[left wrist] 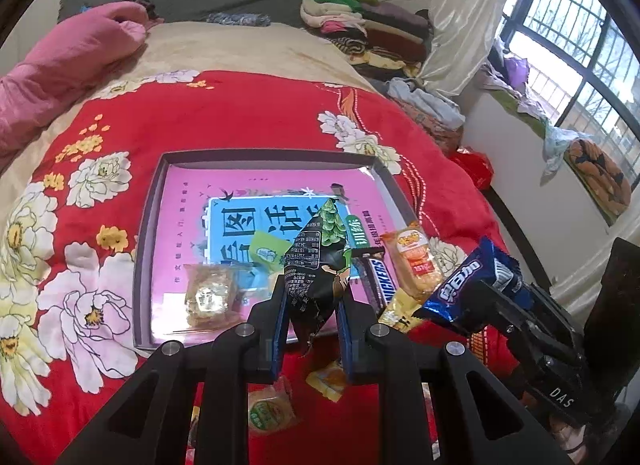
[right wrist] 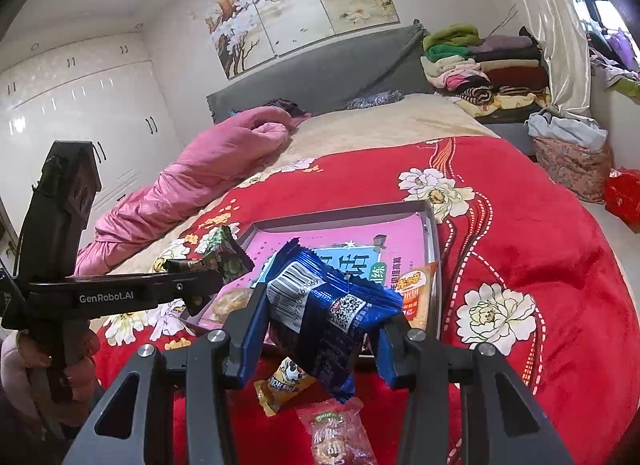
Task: Organize snacks
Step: 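Lift both held snacks and carry them over the tray, then lower the blue pack into the tray and open the right tool while the left tool lowers the dark bag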
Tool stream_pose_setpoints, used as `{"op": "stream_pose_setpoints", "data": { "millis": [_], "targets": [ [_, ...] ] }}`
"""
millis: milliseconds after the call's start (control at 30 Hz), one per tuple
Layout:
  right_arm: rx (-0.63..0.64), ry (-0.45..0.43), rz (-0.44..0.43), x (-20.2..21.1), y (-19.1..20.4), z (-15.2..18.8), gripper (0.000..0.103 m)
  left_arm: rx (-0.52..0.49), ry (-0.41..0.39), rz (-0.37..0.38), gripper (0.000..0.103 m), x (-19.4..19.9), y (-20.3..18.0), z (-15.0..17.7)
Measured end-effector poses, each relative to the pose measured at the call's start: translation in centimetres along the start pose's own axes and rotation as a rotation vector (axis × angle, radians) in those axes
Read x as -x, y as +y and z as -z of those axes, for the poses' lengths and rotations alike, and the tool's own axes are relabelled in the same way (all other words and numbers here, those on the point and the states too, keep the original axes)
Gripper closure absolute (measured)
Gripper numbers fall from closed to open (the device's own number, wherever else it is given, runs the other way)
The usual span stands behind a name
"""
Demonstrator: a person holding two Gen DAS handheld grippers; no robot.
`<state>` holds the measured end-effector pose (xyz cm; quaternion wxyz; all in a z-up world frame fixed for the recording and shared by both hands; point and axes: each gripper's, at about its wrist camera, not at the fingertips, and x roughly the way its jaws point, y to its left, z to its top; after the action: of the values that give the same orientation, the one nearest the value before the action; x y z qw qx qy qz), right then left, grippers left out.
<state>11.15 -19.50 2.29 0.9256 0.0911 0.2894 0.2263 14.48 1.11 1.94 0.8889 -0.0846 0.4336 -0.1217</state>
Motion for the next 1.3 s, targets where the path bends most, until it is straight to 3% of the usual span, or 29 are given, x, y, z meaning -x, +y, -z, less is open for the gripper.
{"op": "stream_pose_setpoints", "data": {
  "millis": [667,1300],
  "targets": [
    [-0.041,-0.003,0.023,-1.3,-2.1,-0.8,0.057,0.065,0.039,-0.035,0.081,-2.8,3.4,0.9],
    [-0.076,-0.012,0.054,-2.2,-4.0,-1.8,0.057,0.056,0.092,-0.027,0.081,-5.5,2.5,1.0]
  ]
}}
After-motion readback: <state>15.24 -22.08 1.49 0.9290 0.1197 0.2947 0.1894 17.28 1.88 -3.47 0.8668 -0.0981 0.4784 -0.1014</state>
